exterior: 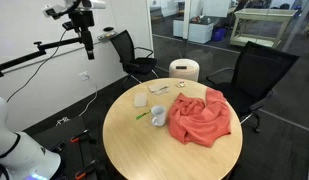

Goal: Put the pen in the mug

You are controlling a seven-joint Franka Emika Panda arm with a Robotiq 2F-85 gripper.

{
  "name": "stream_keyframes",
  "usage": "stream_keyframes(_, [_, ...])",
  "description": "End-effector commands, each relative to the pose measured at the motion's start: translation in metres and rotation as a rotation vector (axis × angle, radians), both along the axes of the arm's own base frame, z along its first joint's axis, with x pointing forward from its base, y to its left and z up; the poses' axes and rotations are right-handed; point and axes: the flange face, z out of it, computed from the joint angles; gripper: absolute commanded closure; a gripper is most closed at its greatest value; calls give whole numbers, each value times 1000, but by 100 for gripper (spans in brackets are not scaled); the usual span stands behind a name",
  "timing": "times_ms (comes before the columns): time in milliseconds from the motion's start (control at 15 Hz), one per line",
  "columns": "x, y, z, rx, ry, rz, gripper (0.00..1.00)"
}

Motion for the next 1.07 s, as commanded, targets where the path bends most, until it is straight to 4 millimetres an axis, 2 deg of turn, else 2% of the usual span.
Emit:
stream_keyframes(0, [0,0,0,0,1,0,0])
stream_keyframes(200, [1,0,0,0,-2,4,0])
stream_keyframes(533, [18,-2,-13,-21,-82,36,0])
stream_keyframes(733, [32,-1,-35,-23,-131,45,0])
stream_keyframes(1000, [54,0,-77,-15,-170,64,0])
